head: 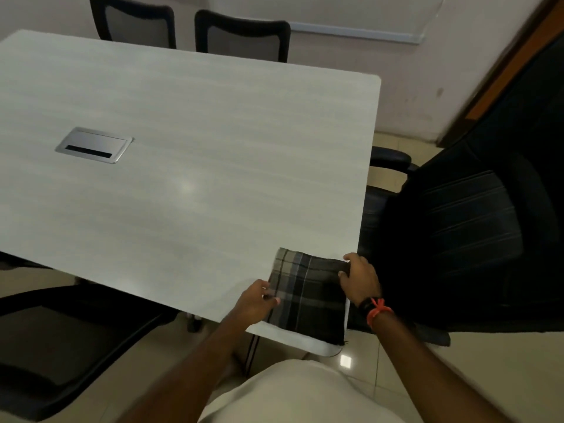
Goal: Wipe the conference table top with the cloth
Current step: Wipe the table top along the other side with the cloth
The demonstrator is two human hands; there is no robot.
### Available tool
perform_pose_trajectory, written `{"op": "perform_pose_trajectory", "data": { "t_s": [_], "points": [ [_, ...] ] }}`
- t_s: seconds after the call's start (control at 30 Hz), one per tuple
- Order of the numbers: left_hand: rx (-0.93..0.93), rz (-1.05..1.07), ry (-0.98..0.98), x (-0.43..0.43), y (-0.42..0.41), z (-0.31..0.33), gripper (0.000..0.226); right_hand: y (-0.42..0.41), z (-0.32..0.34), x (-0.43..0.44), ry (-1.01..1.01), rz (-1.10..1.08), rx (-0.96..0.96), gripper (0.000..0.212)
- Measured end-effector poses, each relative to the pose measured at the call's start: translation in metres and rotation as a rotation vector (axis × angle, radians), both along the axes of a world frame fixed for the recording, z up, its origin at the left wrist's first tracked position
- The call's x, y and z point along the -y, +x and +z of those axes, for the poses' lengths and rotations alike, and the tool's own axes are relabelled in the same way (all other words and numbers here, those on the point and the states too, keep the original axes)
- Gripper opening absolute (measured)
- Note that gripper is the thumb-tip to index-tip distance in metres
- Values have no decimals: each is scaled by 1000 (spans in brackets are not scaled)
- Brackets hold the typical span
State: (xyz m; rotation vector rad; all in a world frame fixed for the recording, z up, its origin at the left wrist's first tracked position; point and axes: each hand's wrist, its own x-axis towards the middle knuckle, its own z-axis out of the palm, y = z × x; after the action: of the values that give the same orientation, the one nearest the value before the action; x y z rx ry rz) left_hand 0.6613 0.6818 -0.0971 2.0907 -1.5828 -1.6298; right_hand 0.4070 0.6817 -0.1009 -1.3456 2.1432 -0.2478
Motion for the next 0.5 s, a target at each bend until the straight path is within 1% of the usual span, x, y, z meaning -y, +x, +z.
{"op": "perform_pose_trajectory", "data": {
  "t_s": [0.07, 0.13, 0.23, 0.3, 0.37, 0.5],
  "points": [
    [48, -25, -32, 0, 0, -4, 52, 6, -4, -11, -43, -6, -101, 48],
    [103, -79, -85, 3, 2, -7, 52, 19, -9, -22, -76, 75, -147, 53],
    [146, -257, -203, 6, 10, -13, 54, 46, -17, -33, -62, 257, -191, 57],
    [180, -359, -244, 11, 19, -14, 61, 62, -25, -31, -8, 304, -255, 61],
    [229, -429, -259, 17, 31, -14, 68, 76, -32, -27, 39, 307, -254, 65],
    [341, -555, -287, 31, 59, -14, 79, 95, -52, -18, 105, 390, -221, 74]
  ]
}}
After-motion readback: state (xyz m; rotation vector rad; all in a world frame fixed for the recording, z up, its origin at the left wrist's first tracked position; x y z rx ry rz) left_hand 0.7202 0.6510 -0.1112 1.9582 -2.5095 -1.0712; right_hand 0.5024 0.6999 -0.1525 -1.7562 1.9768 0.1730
